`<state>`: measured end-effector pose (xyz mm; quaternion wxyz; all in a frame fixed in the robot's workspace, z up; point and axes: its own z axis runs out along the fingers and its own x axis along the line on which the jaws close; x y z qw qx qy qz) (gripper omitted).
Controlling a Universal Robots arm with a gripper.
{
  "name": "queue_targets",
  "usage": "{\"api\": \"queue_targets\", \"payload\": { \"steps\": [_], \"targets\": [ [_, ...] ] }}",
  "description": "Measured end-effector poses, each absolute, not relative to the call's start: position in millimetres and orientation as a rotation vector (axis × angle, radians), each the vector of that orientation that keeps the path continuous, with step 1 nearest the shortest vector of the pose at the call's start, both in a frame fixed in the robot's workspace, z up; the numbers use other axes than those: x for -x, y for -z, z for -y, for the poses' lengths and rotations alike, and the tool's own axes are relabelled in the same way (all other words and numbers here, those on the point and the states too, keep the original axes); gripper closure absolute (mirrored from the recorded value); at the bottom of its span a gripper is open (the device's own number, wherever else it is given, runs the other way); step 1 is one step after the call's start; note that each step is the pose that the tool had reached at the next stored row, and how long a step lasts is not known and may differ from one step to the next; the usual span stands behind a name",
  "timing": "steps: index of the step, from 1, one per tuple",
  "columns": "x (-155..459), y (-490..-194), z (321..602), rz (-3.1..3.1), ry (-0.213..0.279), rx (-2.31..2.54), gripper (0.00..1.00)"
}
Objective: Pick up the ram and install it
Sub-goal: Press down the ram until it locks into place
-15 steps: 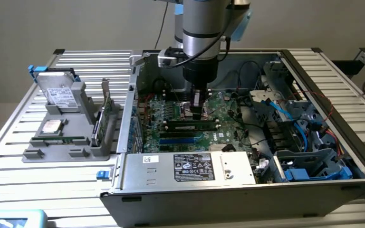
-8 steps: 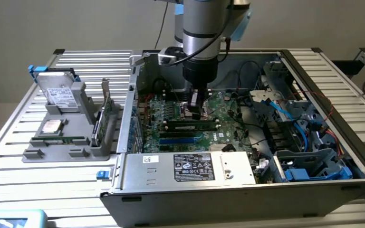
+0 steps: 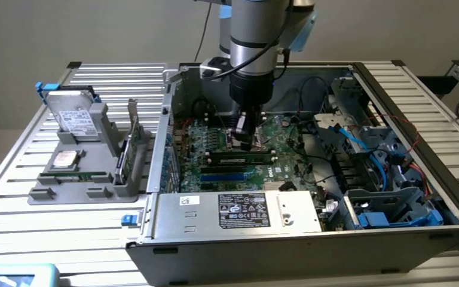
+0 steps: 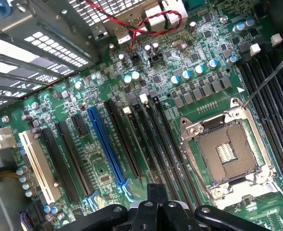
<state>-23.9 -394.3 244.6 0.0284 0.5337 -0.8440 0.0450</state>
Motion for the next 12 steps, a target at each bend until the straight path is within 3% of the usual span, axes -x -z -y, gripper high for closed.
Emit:
{"api": "queue_targets", "payload": {
  "steps": [12],
  "targets": [
    [23.9,-244.5,394.3,2.726,-0.128,-1.426,0.89]
  ]
}}
